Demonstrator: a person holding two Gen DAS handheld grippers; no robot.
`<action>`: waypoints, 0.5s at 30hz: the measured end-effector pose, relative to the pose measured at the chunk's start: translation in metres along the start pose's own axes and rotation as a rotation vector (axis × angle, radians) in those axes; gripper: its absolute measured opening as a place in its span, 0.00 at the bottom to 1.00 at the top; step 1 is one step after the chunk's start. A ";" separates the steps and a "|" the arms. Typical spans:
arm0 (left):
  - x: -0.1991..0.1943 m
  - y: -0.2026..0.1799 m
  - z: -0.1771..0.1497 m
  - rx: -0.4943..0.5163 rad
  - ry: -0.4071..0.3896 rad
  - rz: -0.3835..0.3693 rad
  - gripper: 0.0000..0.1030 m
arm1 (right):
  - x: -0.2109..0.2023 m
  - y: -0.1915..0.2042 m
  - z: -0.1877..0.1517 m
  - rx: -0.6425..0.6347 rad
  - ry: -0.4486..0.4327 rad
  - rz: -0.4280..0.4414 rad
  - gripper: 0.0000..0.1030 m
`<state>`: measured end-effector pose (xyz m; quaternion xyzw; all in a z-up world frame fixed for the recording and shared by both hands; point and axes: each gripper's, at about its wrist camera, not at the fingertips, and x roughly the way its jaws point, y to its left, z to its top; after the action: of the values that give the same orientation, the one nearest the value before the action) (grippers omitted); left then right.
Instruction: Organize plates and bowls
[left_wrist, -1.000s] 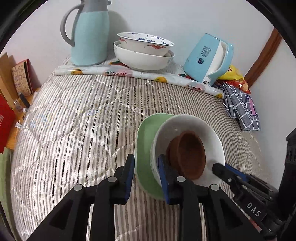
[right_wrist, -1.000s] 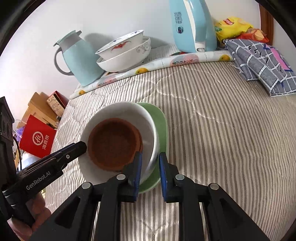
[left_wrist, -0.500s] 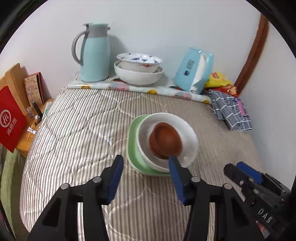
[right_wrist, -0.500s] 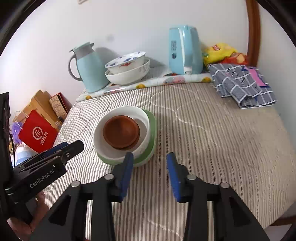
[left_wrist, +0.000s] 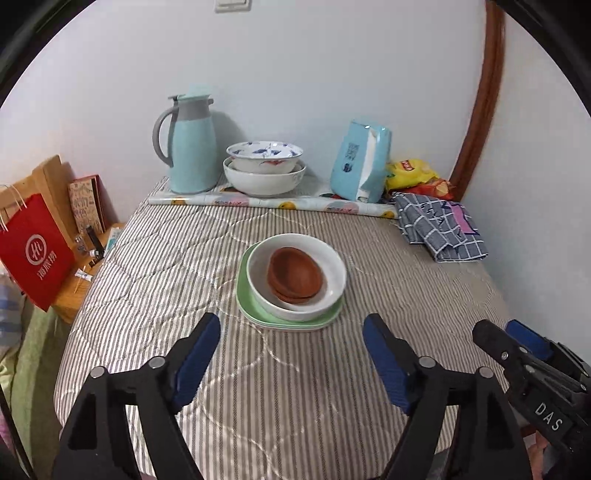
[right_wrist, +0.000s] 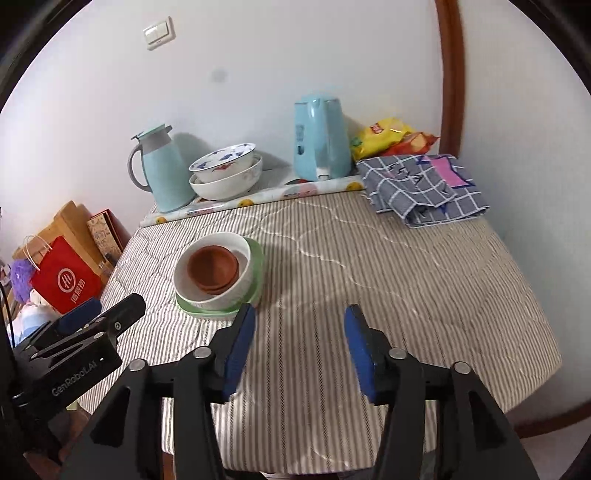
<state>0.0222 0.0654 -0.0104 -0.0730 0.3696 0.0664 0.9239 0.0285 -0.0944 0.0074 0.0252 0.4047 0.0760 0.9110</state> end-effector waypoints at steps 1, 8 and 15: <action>-0.004 -0.003 -0.002 0.007 -0.008 0.005 0.79 | -0.005 -0.002 -0.002 -0.008 -0.013 -0.013 0.68; -0.022 -0.022 -0.016 0.018 -0.022 0.006 0.80 | -0.031 -0.025 -0.016 -0.024 -0.069 -0.049 0.85; -0.034 -0.033 -0.023 0.029 -0.042 -0.006 0.83 | -0.043 -0.035 -0.028 -0.026 -0.072 -0.074 0.86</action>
<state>-0.0120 0.0266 -0.0003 -0.0590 0.3507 0.0600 0.9327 -0.0168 -0.1362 0.0167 0.0011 0.3712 0.0463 0.9274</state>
